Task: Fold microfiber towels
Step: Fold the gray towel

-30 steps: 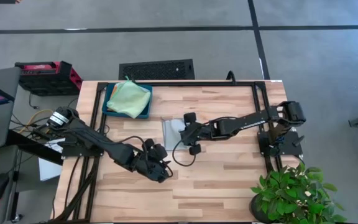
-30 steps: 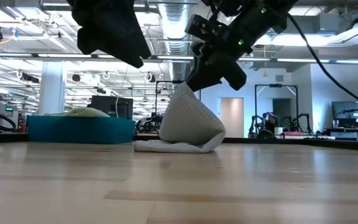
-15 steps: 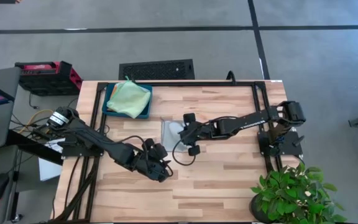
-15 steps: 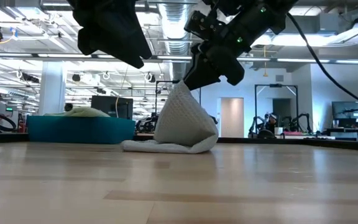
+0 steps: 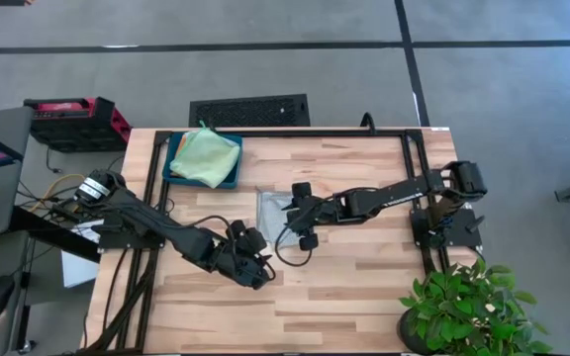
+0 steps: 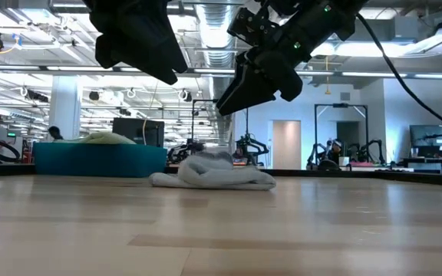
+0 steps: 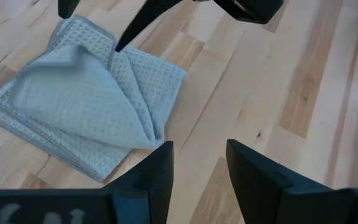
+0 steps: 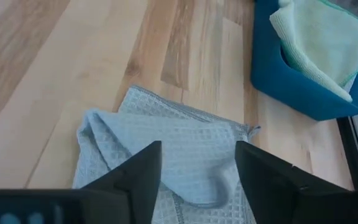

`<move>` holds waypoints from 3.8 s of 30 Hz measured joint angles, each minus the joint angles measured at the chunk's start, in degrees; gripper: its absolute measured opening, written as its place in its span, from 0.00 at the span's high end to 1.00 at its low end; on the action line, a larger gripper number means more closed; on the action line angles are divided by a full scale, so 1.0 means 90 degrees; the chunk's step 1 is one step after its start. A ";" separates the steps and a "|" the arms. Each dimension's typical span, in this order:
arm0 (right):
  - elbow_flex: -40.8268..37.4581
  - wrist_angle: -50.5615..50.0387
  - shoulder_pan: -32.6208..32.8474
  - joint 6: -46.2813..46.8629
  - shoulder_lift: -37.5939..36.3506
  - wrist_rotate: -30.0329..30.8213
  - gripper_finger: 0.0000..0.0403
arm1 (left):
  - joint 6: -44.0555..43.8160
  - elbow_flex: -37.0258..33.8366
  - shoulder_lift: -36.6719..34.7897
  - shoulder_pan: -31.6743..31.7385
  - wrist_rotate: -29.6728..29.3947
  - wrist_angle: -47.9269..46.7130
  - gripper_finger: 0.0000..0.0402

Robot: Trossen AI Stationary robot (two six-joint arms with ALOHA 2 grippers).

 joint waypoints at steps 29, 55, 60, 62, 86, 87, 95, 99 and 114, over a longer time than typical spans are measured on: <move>-0.0002 -0.2450 0.0789 0.0952 -0.1906 0.0200 0.39 | 0.3083 0.0002 0.1606 0.1532 -0.0281 0.1546 0.65; -0.0002 -0.2600 0.0897 0.1005 -0.1892 0.0202 0.39 | 0.0886 0.0000 0.1901 0.1696 -0.0714 -0.0974 0.65; -0.0002 -0.2596 0.0896 0.1023 -0.1892 0.0202 0.39 | 0.0704 0.0000 0.1652 0.1427 -0.0621 -0.1012 0.65; -0.0002 -0.2603 0.0894 0.1081 -0.1892 0.0202 0.39 | 0.0680 0.0000 0.1491 0.1338 -0.0590 -0.1049 0.65; -0.0002 -0.2637 0.0894 0.1236 -0.1887 0.0199 0.39 | 0.2893 0.0000 0.1666 0.2446 0.0050 0.0628 0.65; -0.0002 -0.2637 0.0894 0.1236 -0.1887 0.0202 0.39 | 0.2863 0.0000 0.1666 0.2446 0.0017 0.0558 0.65; -0.0002 -0.2637 0.0894 0.1236 -0.1887 0.0202 0.39 | 0.2333 0.0000 0.1665 0.2443 -0.0046 -0.0251 0.65; -0.0002 -0.2637 0.0894 0.1236 -0.1887 0.0200 0.39 | 0.2024 0.0000 0.1632 0.2391 -0.0050 -0.0657 0.65; -0.0002 -0.2651 0.0894 0.1236 -0.1887 0.0200 0.39 | 0.1582 0.0271 0.1287 0.1665 -0.0155 -0.1196 0.65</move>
